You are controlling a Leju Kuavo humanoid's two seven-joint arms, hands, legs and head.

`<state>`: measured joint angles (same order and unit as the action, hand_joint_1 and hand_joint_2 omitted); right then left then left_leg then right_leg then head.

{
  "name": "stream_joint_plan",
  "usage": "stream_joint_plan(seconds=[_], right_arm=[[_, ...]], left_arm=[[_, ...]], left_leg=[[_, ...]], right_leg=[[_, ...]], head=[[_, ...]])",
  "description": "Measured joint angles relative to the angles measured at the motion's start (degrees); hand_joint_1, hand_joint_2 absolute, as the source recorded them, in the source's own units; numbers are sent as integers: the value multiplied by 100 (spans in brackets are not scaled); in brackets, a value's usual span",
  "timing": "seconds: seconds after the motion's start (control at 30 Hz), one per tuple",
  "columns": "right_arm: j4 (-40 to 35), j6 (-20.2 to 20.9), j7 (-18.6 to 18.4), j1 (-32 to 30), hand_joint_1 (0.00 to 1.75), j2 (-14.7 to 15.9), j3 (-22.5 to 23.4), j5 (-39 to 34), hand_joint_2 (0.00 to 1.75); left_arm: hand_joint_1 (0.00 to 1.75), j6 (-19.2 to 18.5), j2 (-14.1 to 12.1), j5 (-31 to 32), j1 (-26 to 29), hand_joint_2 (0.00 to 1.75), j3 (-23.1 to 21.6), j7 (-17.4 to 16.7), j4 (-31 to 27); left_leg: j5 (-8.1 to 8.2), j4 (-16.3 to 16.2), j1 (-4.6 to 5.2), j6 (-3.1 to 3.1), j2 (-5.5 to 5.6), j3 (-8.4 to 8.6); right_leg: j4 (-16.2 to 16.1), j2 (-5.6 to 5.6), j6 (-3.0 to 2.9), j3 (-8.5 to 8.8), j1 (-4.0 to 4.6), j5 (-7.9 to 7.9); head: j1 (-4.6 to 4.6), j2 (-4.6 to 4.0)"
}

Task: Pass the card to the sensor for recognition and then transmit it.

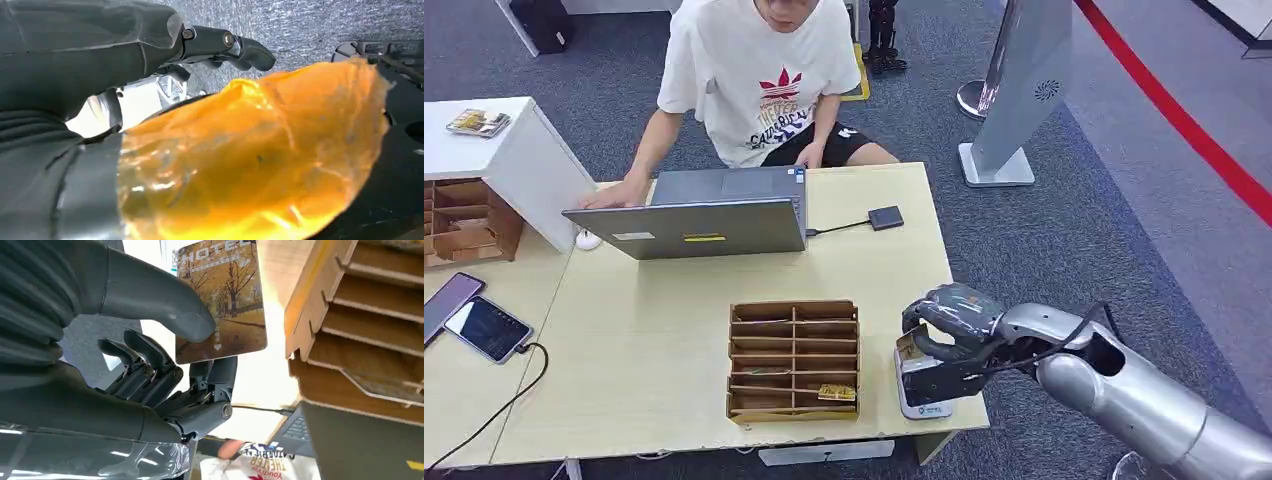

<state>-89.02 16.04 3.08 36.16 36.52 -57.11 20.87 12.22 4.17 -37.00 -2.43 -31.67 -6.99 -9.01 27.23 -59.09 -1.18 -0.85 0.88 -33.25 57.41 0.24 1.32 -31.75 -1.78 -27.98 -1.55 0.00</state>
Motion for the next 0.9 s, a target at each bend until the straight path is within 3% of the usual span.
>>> stream_joint_plan(seconds=[0.9], right_arm=[[634, -212, -230, 54, 175, -177, -525, 190, 175]], left_arm=[[0, -22, -7, 85, -4, 0, -52, -42, 0]], left_leg=[[0, 0, 0, 0, 0, -1]], right_leg=[[0, 0, 0, 0, 0, 0]], head=[[0, 0]])
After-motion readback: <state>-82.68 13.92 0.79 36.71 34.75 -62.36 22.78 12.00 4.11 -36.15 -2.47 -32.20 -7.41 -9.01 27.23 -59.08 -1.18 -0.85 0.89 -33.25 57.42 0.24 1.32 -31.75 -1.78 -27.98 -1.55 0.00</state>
